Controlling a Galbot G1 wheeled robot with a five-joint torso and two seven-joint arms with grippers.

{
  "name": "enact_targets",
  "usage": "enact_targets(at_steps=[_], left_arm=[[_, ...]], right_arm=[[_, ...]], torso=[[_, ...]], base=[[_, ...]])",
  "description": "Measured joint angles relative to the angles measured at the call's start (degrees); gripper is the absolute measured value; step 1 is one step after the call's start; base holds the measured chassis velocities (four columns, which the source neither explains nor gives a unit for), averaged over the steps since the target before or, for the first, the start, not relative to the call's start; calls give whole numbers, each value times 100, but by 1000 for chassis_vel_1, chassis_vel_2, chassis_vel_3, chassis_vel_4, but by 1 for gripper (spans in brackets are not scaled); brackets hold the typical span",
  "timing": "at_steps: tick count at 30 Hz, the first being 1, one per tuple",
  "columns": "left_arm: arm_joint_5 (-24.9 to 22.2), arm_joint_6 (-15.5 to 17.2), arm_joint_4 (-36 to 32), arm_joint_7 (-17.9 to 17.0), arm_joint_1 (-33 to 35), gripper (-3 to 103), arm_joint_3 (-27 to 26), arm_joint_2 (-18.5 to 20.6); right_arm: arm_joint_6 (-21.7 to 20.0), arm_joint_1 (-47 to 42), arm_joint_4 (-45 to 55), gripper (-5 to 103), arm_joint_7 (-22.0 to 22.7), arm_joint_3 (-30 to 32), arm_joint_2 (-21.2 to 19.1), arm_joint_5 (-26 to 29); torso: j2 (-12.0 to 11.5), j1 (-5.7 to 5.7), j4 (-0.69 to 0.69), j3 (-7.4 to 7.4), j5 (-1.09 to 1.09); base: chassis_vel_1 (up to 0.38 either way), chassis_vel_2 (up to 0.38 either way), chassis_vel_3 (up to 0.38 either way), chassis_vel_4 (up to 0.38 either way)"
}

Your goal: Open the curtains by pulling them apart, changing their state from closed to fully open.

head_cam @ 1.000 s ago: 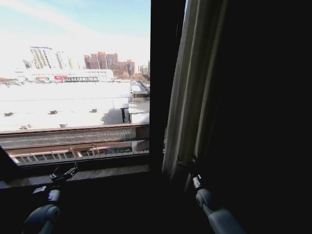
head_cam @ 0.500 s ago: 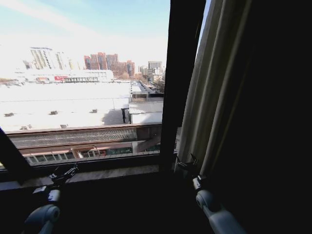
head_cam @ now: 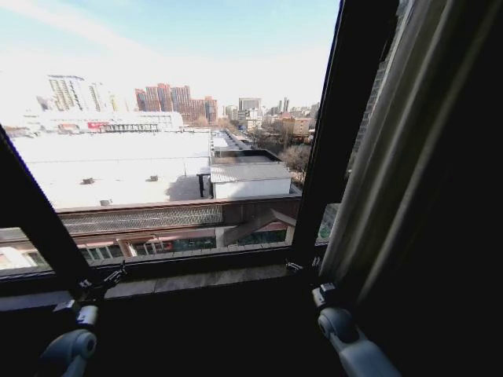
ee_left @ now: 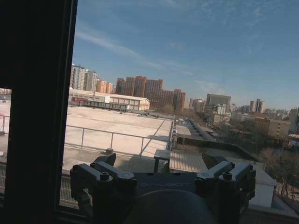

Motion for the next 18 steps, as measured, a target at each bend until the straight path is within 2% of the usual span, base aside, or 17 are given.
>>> enact_targets(at_steps=[18], left_arm=[[0,0,0,0,0,100,0,0]], right_arm=[[157,6,-72,100,-234,10,8,21]], torso=[[0,-1,1,-1,0]], base=[[388,321,-386,-313]])
